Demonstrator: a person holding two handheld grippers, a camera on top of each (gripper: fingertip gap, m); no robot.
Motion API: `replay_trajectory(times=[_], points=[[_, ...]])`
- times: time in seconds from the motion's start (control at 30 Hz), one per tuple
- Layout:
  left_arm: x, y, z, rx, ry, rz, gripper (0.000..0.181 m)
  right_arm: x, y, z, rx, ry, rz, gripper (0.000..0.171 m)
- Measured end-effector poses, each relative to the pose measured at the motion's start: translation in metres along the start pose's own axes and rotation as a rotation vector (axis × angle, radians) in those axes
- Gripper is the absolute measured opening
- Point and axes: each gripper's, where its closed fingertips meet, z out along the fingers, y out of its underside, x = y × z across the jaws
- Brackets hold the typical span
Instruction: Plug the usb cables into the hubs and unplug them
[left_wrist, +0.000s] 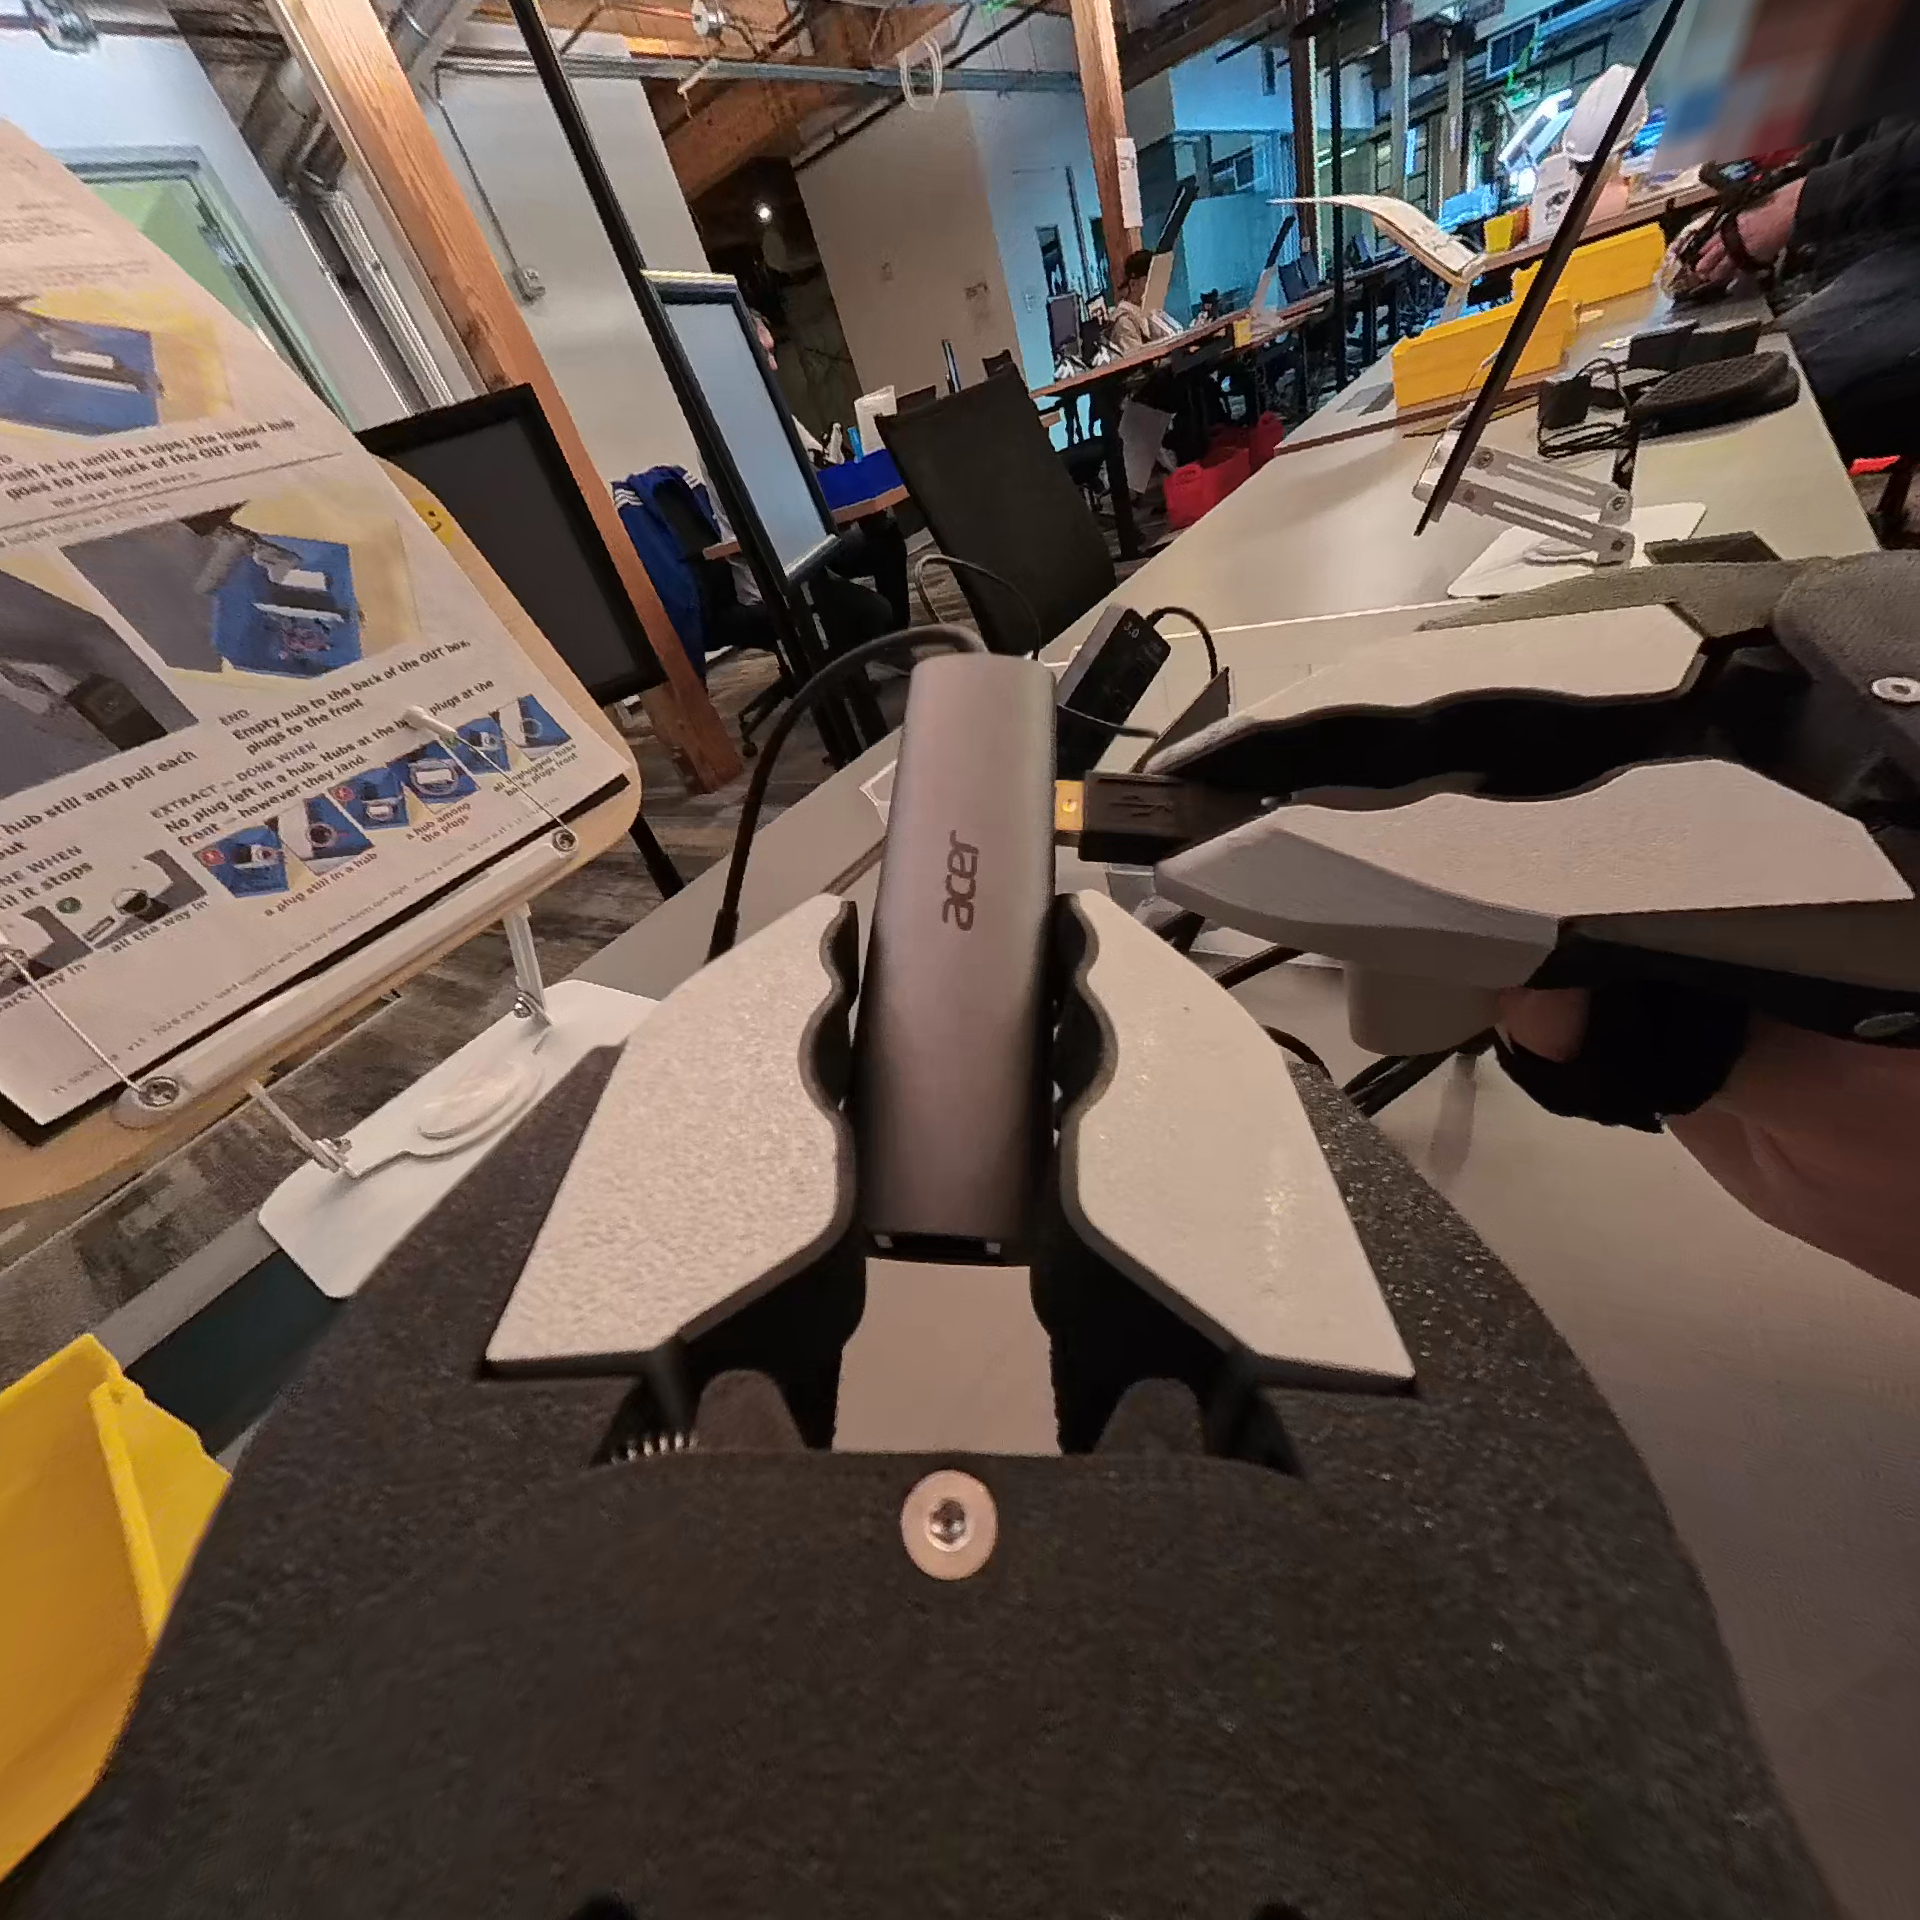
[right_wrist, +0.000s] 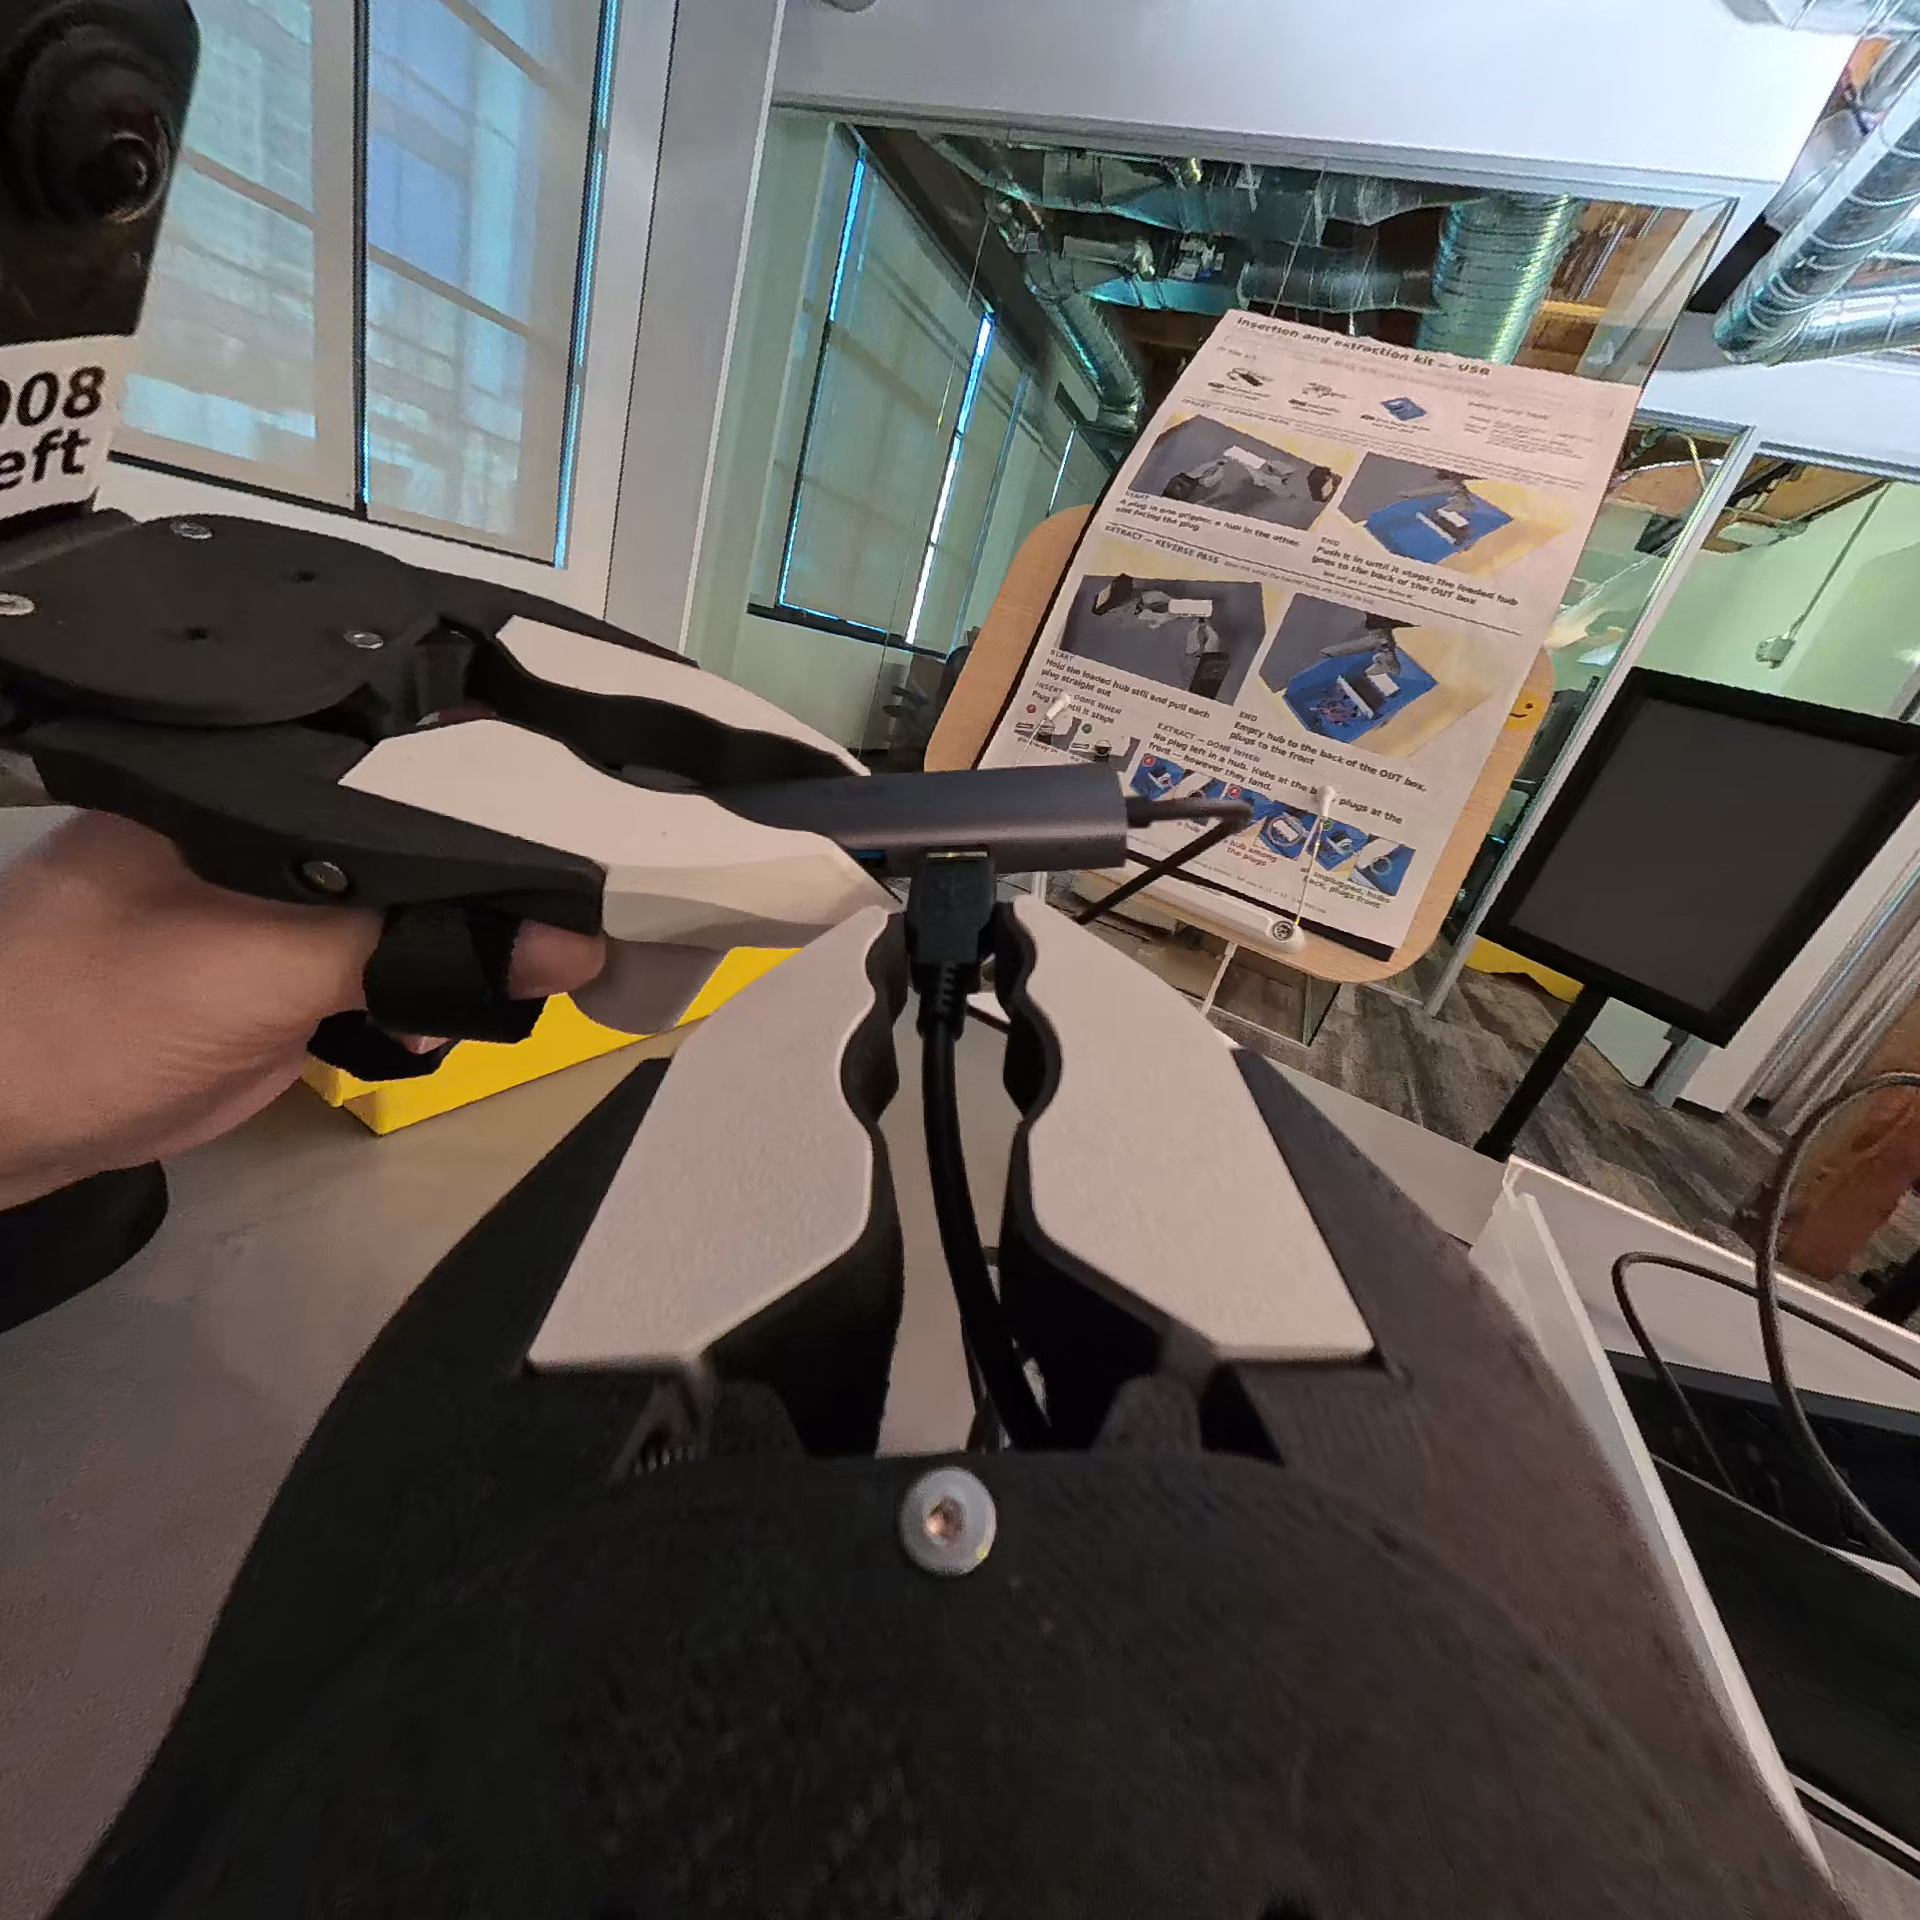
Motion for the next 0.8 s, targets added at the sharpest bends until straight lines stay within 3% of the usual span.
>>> replay_trajectory(times=[0.1, 0.17, 0.27, 0.37, 0.5, 0.7, 0.8], points=[[-0.001, 0.001, 0.001, -0.012, 0.019, -0.041, 0.035, 0.0, 0.0, -0.002, 0.001, 0.004, -0.008, 0.017], [-0.049, -0.002, -0.017, 0.031, -0.182, -0.094, 0.033, 0.003, -0.008, -0.013, 0.06, 0.014, 0.009, 0.017], [-0.062, -0.027, -0.043, 0.198, -0.058, -0.241, 0.032, 0.003, -0.002, -0.011, 0.05, -0.024, 0.065, 0.017], [-0.055, -0.019, -0.038, 0.104, -0.101, -0.105, 0.032, -0.002, 0.012, 0.001, -0.031, -0.059, 0.039, 0.017], [-0.054, -0.01, -0.038, 0.073, -0.073, -0.105, 0.032, 0.005, 0.02, 0.007, -0.143, -0.151, 0.097, 0.017], [-0.05, 0.008, -0.032, 0.045, -0.05, -0.114, 0.032, 0.019, -0.005, 0.016, -0.286, -0.464, 0.439, 0.017], [-0.05, 0.016, -0.03, 0.021, -0.056, -0.098, 0.032, 0.04, -0.013, 0.026, -0.328, -0.478, 0.421, 0.017]])
